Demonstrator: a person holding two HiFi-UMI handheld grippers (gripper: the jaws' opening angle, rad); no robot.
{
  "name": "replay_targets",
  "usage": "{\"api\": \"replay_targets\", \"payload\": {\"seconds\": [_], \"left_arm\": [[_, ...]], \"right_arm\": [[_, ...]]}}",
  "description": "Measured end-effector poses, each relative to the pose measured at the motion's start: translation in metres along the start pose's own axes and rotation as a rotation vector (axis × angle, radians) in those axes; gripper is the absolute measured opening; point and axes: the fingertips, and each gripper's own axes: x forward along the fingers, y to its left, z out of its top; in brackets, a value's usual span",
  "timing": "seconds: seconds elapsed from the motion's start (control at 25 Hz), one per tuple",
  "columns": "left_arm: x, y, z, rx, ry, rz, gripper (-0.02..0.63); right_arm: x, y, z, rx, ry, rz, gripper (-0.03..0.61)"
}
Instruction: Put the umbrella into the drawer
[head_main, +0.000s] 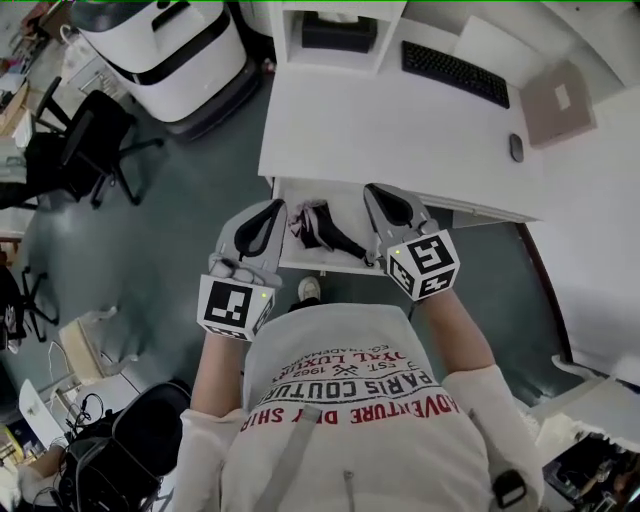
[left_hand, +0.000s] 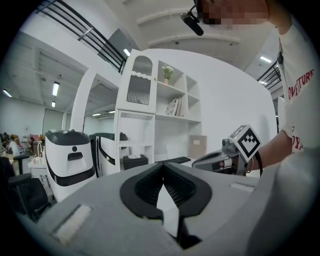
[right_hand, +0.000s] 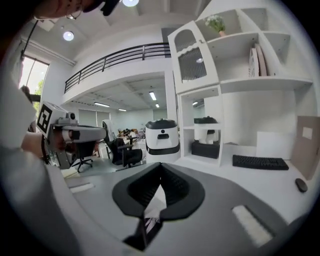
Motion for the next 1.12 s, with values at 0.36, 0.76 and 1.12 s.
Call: {"api": "replay_targets", "payload": {"seconds": [0.36, 0.76, 1.12], "left_arm": [[-0.001, 0.007, 0.046, 0.089, -0.056, 0.009, 0.007], [0.005, 0.014, 0.056, 0.075, -0.068, -0.008, 0.007], [0.012, 0.017, 0.052, 0.074, -0.039, -0.018, 0.007]], "right_arm": [[-0.03, 0.0, 0.069, 0.008, -0.223, -0.033, 0.0], [-0.029, -0.004, 0.085, -0.024, -0.252, -0.049, 0.0], [-0.025, 0.002, 0.088, -0.038, -0.277, -0.024, -0.002]]}}
